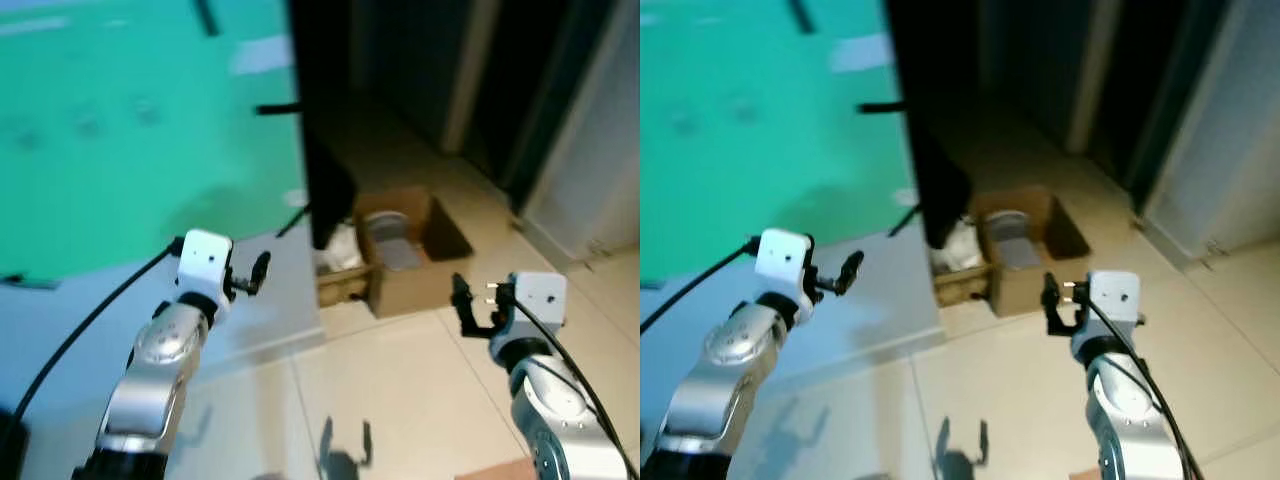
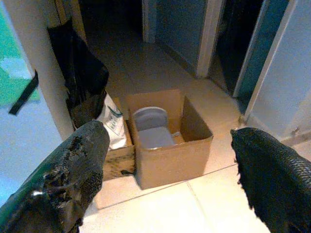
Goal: Hang keys on a hook
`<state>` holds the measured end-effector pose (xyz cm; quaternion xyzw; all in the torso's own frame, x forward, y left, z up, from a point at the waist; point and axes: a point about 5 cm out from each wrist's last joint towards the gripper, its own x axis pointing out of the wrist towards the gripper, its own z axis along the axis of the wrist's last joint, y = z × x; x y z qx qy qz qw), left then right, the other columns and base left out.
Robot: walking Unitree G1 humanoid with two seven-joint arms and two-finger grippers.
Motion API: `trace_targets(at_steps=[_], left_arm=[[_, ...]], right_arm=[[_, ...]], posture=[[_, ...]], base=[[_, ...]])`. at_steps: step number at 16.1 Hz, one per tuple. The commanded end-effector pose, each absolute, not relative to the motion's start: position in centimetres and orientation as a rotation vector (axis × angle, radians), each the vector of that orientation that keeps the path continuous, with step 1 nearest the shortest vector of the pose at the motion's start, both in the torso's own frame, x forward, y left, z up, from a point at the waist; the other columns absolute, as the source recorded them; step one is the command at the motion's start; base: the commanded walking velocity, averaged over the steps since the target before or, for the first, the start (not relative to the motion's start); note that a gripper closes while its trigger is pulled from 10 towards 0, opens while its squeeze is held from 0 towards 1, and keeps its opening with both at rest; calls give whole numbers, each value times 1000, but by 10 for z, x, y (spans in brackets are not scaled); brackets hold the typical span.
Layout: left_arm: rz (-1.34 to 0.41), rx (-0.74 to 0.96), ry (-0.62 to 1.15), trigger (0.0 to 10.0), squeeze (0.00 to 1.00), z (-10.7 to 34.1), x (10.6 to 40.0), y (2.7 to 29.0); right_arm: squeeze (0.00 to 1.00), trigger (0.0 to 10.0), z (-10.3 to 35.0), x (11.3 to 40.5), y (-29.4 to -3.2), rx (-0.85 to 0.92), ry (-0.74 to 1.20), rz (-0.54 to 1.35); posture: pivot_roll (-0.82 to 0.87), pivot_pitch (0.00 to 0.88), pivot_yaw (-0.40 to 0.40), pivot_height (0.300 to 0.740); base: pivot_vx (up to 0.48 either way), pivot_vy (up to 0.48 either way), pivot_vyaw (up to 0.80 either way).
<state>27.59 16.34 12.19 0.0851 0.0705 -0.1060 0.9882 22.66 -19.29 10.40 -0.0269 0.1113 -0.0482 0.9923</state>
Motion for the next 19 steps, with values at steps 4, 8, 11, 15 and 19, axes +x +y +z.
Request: trace_targets(at_steps=[4,8,11,15,19], left_arm=[[-179,195,145,10000,0,120,274,169],[-172,207,150,10000,0,118,271,174],[-164,191,154,10000,0,119,271,175],[-168,193,150,10000,0,119,270,173],[-166,176,154,10000,110,120,271,173]], right_arm=[[1000,10000,107,233,-190,-99,207,-80],[1000,10000,109,236,-179,-25,203,-24],[1000,10000,105,238,-179,-14,211,-35],[1000,10000,104,240,-182,-20,213,-50],[1000,10000,103,241,-180,-30,214,-49]], posture=[[-190,0,34,732],[-179,0,29,732],[-168,0,24,732],[-162,0,25,732],[-161,0,27,732]], base=[[0,0,800],[0,0,800],[244,0,800],[283,0,800],[312,0,800]])
